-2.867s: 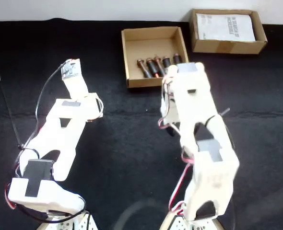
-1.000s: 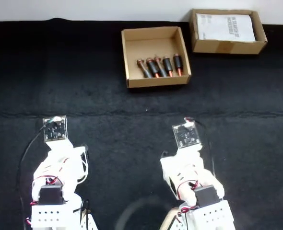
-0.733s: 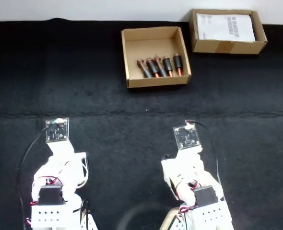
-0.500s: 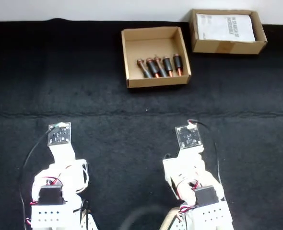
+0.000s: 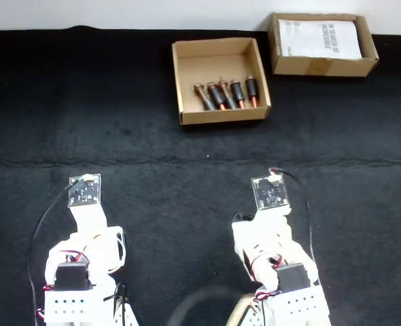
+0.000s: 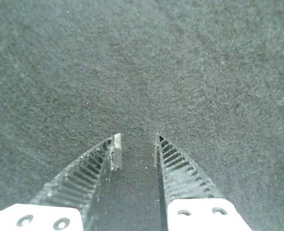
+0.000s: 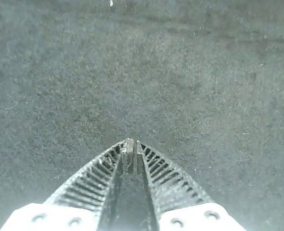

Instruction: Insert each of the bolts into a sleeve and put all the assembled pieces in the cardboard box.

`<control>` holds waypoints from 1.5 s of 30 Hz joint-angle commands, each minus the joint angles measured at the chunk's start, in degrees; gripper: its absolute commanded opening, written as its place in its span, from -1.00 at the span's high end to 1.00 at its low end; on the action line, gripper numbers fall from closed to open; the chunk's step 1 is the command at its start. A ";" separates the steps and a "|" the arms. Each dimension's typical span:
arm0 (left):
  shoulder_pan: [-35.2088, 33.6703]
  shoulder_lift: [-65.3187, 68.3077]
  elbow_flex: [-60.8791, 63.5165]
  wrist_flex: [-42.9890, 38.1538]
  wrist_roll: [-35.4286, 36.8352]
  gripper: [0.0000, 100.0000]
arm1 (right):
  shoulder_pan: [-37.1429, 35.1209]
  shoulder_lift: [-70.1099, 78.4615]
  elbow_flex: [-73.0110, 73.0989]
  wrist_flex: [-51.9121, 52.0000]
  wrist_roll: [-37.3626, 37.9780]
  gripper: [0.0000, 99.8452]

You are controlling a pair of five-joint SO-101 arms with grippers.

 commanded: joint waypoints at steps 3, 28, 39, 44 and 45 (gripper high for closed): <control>-0.40 -0.92 1.10 0.09 0.00 0.75 | 1.63 -1.01 6.20 9.27 0.35 0.98; -0.40 -0.92 1.10 0.09 0.09 0.75 | 1.63 -1.01 5.32 14.11 0.35 0.98; -0.40 -0.92 1.10 0.09 0.09 0.75 | 1.63 -1.01 5.32 14.11 0.35 0.98; -0.40 -0.92 1.10 0.09 0.09 0.75 | 1.63 -1.01 5.32 14.11 0.35 0.98; -0.40 -0.92 1.10 0.09 0.09 0.75 | 1.63 -1.01 5.32 14.11 0.35 0.98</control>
